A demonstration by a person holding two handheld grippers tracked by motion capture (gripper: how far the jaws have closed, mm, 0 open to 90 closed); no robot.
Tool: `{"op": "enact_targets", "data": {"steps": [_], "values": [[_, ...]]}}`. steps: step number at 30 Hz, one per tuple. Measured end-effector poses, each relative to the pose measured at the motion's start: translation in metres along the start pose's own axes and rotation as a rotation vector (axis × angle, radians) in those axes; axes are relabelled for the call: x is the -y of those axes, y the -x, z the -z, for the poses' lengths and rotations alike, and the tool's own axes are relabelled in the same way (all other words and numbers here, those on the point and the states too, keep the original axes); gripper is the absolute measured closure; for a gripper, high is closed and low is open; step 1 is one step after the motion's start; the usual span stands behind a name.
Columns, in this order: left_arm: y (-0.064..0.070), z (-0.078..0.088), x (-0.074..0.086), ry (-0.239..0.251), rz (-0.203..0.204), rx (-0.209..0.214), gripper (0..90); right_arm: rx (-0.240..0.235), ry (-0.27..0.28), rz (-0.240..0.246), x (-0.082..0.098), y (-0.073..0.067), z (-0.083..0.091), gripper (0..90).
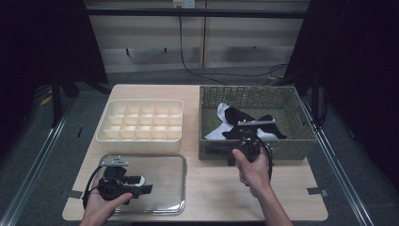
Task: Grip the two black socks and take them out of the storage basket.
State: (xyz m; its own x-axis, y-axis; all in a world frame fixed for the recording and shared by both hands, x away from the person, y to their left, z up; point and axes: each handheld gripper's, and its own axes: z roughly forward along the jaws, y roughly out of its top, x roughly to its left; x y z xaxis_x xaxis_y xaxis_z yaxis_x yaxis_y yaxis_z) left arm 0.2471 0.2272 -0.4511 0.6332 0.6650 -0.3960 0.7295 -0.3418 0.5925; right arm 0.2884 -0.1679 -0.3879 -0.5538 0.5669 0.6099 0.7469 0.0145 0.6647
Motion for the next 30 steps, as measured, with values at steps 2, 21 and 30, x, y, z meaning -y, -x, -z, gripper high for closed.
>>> {"op": "enact_targets", "data": {"steps": [2,21,30], "values": [[-0.001,-0.001,0.001,0.006,0.005,0.001,31.5,0.011,0.007,0.000,-0.004,0.003,0.002,42.9],[0.015,-0.011,0.000,-0.006,-0.042,0.011,31.8,0.191,0.096,-0.083,-0.038,0.068,0.079,45.8],[0.019,-0.017,-0.024,0.008,-0.071,0.015,31.6,0.312,0.044,-0.106,-0.063,0.099,0.085,48.4]]}}
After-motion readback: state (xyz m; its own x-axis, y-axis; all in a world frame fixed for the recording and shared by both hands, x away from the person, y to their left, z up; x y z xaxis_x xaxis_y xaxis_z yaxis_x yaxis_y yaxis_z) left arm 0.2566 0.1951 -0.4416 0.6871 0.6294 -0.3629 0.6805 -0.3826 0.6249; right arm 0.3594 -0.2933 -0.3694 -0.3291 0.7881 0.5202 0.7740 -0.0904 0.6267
